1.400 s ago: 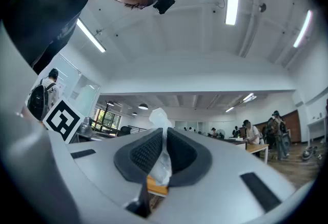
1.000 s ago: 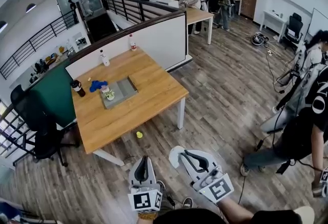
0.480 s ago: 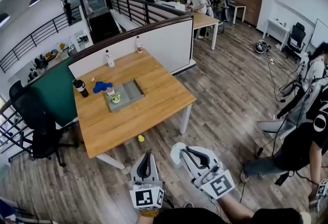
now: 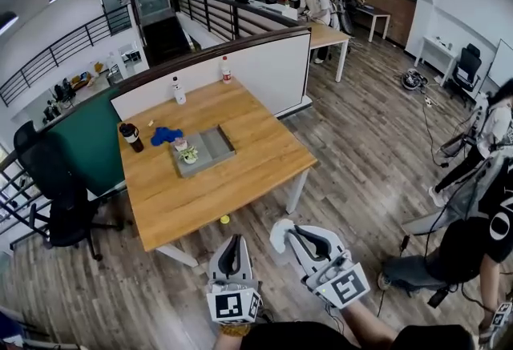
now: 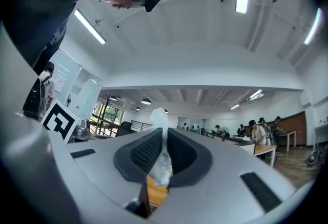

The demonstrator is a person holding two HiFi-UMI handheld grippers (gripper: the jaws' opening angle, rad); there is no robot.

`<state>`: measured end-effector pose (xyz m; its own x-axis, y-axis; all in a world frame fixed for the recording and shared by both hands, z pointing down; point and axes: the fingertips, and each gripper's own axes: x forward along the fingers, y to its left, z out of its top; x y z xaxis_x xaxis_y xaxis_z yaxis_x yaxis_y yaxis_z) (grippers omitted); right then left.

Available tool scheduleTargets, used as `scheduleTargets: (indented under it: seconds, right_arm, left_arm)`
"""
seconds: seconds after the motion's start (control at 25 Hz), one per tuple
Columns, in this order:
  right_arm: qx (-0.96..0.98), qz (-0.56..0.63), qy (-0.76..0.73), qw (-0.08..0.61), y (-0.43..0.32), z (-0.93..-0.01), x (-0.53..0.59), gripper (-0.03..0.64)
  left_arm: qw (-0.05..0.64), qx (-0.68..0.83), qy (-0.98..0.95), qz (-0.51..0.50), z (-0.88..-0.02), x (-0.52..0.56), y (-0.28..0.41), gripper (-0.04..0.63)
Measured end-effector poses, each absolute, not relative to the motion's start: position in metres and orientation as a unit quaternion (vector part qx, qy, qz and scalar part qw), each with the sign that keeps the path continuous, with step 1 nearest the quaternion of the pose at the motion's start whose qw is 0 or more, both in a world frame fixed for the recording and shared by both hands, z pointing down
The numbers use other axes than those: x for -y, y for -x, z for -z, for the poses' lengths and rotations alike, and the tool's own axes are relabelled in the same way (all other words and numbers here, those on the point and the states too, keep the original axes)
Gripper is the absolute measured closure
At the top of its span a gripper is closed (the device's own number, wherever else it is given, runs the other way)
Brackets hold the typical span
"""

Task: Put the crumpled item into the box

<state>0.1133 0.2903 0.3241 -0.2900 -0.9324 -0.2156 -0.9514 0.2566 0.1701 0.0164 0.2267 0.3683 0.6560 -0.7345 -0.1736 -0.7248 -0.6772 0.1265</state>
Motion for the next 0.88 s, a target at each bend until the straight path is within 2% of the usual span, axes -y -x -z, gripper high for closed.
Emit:
scheduleTargets:
  seconds: [0.12,0.6,0.88]
  right_arm:
    - [-0.799,-0.11,0.591,0.017,-0.102,-0.338,-0.277,0.579]
    - [-0.841,-0.124,0.526,0.042,-0.008,-0.337,-0.221,0.58]
    - [-0.849,-0.11,0.516,0.022,0.012,-0.349,-0.215,0.58]
  left_arm:
    - [0.023,0.402,-0.909,0.108,-0.367,-0.217,-0.006,0.554]
    - [0.03,0.458,-0.881,0.109,-0.393,-0.188,0.078,0.554]
    - [0.036,0.476,-0.871,0.116,-0.402,-0.185,0.106,0.554]
